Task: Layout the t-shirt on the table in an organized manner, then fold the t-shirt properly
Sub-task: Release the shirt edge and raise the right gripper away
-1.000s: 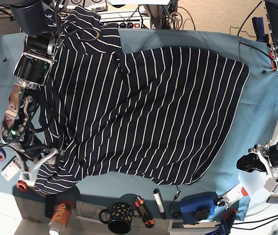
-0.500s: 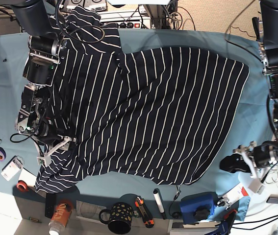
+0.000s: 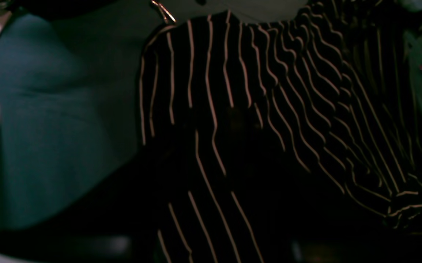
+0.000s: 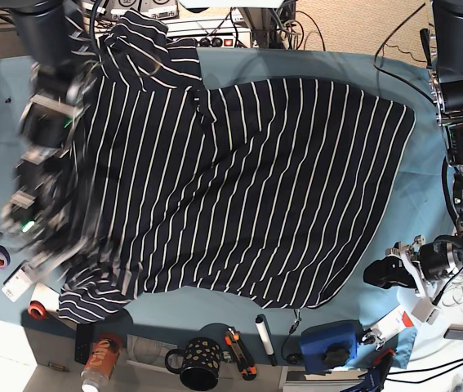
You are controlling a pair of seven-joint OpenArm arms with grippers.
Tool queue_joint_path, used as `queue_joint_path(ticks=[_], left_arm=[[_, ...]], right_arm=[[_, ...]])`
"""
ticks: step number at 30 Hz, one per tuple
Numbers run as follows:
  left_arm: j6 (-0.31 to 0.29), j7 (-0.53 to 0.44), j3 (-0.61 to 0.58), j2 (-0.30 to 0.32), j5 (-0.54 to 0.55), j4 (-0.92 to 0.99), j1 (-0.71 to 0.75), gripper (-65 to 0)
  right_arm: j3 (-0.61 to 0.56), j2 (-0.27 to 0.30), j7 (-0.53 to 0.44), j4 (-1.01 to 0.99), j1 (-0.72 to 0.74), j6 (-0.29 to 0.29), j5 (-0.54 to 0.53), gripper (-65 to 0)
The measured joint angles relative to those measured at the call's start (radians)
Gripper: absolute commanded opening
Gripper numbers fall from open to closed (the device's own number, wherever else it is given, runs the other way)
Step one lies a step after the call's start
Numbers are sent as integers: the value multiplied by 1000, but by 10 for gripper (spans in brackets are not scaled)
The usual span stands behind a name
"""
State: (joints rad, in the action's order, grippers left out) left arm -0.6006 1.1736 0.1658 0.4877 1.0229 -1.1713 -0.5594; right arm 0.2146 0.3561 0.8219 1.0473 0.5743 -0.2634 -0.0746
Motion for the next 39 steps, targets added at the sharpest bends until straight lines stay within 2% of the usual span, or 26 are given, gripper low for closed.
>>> queue_joint_path(ticks=[2,7,14,15,17,19,25,28,31,35,38,39], left_arm=[[0,0,0,0,0,0,0,-517],[0,0,0,0,0,0,0,-517],[0,0,0,0,0,0,0,-517],[0,0,0,0,0,0,0,-517],[0,0,0,0,0,0,0,-517],[0,0,0,0,0,0,0,-517],[0,19,0,0,0,0,0,-518],[0,67,0,3,3,0,-1,-564],[0,126,-1,32,8,-16,-2,-585],[5,153,0,101,30,-68,3,-586],[9,151,1,159,36,-125,31,-586],[9,150,1,174,36,-142,48,-586]], right_arm=[[0,33,-43,0,20,11,27,-650],[0,104,-76,0,41,36,45,-650],[0,117,-53,0,41,31,77,-650],[0,118,-32,0,41,11,78,-619],[0,117,16,0,41,-5,76,-516],[0,118,42,0,41,-13,75,-464],[0,121,103,24,38,-10,56,-464],[33,134,156,100,35,-27,-68,-464],[131,138,283,183,35,-125,-247,-464],[312,137,453,266,-24,-212,-549,-464],[449,132,590,302,-99,-261,-645,-464],[488,131,601,311,-129,-286,-656,-464]])
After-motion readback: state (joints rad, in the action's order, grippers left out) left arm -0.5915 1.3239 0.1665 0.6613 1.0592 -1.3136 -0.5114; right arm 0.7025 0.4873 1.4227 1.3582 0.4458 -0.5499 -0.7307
